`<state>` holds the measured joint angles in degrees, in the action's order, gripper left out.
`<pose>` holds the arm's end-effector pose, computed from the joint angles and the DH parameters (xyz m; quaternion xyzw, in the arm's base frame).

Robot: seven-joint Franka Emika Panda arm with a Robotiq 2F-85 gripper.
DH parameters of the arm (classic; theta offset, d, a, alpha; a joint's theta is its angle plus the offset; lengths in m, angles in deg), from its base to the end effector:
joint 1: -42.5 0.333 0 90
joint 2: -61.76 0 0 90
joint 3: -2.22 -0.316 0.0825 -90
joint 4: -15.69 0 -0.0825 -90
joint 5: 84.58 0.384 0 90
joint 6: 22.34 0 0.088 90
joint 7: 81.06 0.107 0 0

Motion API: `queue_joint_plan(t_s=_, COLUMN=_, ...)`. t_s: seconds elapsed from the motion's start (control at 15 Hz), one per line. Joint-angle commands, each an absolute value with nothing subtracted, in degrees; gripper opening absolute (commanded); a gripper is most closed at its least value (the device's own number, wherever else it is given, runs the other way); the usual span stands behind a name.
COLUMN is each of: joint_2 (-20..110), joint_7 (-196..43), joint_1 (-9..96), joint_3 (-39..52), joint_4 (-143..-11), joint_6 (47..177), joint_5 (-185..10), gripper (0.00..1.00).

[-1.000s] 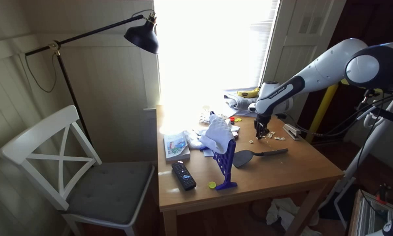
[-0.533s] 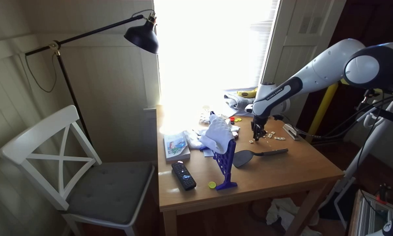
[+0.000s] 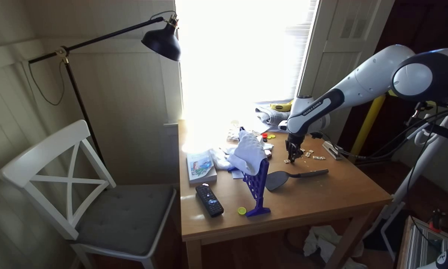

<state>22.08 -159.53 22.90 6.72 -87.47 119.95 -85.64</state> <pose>0.5949 -0.2626 0.1607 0.8816 0.4710 -0.0264 0.0161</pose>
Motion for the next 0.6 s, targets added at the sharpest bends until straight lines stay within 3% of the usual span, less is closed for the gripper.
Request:
queue_joint_plan(t_s=0.0, joint_2=22.1, joint_7=-159.0, joint_1=22.2, joint_3=6.0, joint_4=-87.4, joint_6=119.8, joint_5=-86.4, gripper=0.22)
queue_joint_plan(t_s=0.4, joint_2=22.1, joint_7=-159.0, joint_1=22.2, joint_3=6.0, joint_4=-87.4, joint_6=119.8, joint_5=-86.4, gripper=0.22)
queue_joint_plan(t_s=0.47, joint_2=22.1, joint_7=-159.0, joint_1=22.2, joint_3=6.0, joint_4=-87.4, joint_6=119.8, joint_5=-86.4, gripper=0.05)
queue_joint_plan(t_s=0.53, joint_2=22.1, joint_7=-158.5, joint_1=22.4, joint_3=6.2, joint_4=-87.6, joint_6=120.4, joint_5=-86.5, gripper=0.05)
